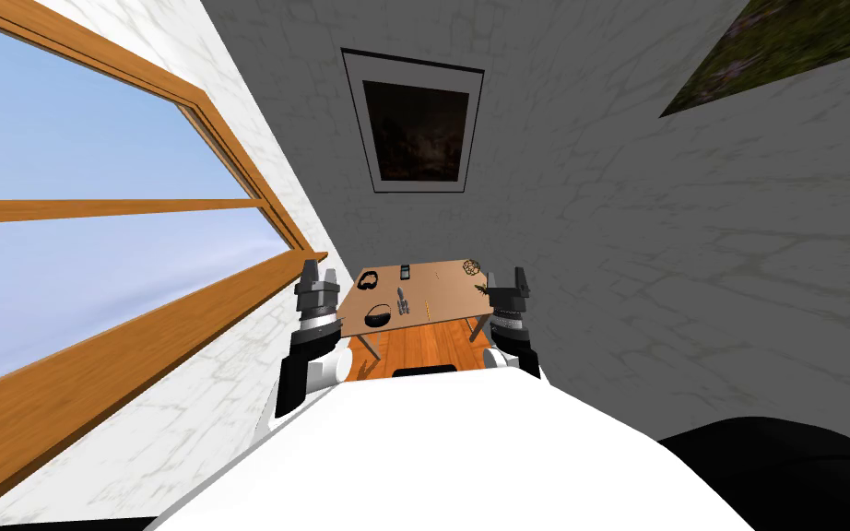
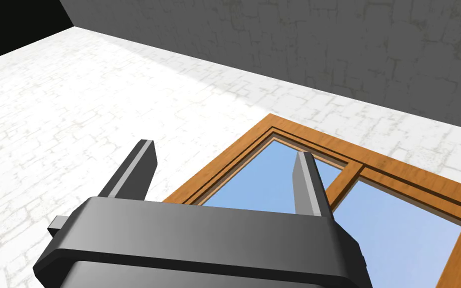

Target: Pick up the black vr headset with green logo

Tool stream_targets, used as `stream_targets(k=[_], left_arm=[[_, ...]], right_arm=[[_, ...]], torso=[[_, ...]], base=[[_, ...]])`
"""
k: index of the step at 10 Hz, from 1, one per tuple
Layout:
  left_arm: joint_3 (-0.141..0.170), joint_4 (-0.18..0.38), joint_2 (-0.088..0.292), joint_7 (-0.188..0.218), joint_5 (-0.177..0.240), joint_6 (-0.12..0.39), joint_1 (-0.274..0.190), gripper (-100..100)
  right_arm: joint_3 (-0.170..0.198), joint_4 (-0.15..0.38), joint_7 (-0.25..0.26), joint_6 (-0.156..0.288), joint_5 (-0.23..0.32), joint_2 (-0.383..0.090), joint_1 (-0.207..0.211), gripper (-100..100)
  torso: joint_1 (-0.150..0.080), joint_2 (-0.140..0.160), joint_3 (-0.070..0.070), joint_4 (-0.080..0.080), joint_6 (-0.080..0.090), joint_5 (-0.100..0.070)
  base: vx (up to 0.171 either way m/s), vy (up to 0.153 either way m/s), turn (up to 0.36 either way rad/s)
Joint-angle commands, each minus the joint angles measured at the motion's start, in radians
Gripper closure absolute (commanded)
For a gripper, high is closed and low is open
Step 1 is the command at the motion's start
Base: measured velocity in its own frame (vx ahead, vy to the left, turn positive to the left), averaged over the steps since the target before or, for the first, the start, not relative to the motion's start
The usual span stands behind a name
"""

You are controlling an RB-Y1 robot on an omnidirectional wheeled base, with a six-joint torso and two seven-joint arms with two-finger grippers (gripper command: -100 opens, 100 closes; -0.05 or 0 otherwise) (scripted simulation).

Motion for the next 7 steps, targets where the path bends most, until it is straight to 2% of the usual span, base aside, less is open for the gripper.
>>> stream_targets(k=[1, 5, 6, 7], left_arm=[[0.007, 0.009, 0.047, -0.001, 0.004, 0.029, -0.007, -100], [0.032, 0.039, 0.116, -0.006, 0.018, 0.128, -0.031, -100], [0.032, 0.039, 0.116, -0.006, 0.018, 0.128, -0.031, -100], [0.041, 0.049, 0.127, -0.008, 0.023, 0.161, -0.039, -100]], right_arm=[[0.000, 0.000, 0.000, 0.000, 0.000, 0.000, 0.000, 0], [0.000, 0.000, 0.000, 0.000, 0.000, 0.000, 0.000, 0], [0.000, 0.000, 0.000, 0.000, 0.000, 0.000, 0.000, 0], [0.000, 0.000, 0.000, 0.000, 0.000, 0.000, 0.000, 0]], torso=[[0.000, 0.000, 0.000, 0.000, 0.000, 0.000], [-0.001, -0.001, -0.001, 0.000, 0.000, 0.000], [-0.002, -0.001, -0.001, 0.000, 0.000, 0.000], [-0.001, -0.001, -0.001, 0.000, 0.000, 0.000]], base=[[0.007, -0.011, 0.037], [0.016, -0.025, 0.045], [0.014, -0.024, 0.019], [0.013, -0.015, 0.044]])
